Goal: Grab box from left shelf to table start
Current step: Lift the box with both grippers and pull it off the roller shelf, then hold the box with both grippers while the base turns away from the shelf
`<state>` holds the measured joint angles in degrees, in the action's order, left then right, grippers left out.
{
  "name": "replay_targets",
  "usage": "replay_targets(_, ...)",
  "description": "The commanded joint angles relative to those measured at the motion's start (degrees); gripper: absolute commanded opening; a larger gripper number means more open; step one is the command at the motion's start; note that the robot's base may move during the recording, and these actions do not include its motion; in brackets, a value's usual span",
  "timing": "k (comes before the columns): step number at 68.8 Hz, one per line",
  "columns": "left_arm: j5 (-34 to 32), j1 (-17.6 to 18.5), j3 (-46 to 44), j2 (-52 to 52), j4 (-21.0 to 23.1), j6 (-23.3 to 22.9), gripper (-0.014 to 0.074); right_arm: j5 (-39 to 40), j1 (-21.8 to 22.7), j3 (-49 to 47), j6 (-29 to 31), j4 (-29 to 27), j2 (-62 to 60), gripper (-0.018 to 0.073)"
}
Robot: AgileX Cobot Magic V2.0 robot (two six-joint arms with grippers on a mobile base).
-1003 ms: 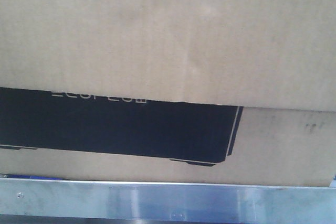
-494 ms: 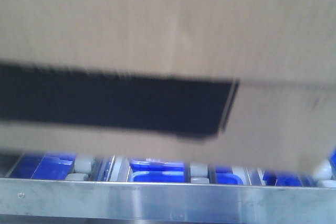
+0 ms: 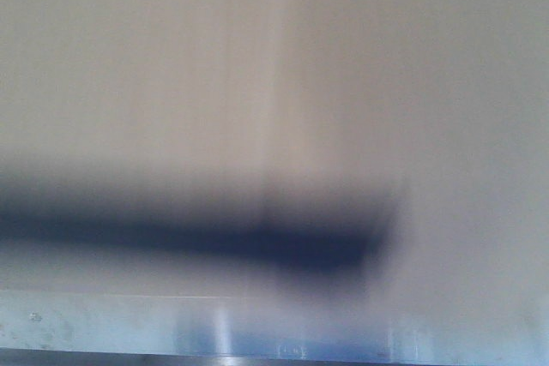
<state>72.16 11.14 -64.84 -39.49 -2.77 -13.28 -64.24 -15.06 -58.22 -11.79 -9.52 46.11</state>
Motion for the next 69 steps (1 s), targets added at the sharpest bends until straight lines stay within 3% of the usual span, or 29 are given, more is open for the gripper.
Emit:
replay_targets(1, -5.3, 0.4, 0.6, 5.1, 4.6, 6.4, -0.0092, 6.9, 0.8, 0.8, 1.4, 9.0, -4.0, 0.0056)
replay_targets(19, -8.4, 0.4, 5.2, 15.2, 8.4, 6.5, -0.0092, 7.3, 0.8, 2.6, 1.9, 7.3, -14.6, 0.0056)
replay_targets(38, -11.4, 0.4, 5.4, 24.7, 8.6, 6.6, -0.0092, 8.8, 0.8, 2.6, 4.9, 2.8, -23.5, 0.0056)
replay_targets(52, -12.2, 0.4, 5.4, 27.9, 8.8, 6.6, -0.0092, 11.1, 0.8, 2.6, 8.1, -1.1, -26.8, 0.0056)
replay_targets(69, -13.5, 0.4, 5.4, 28.5, 9.6, 6.7, -0.0092, 12.1, 0.8, 2.5, 8.4, -1.9, -27.0, 0.0056)
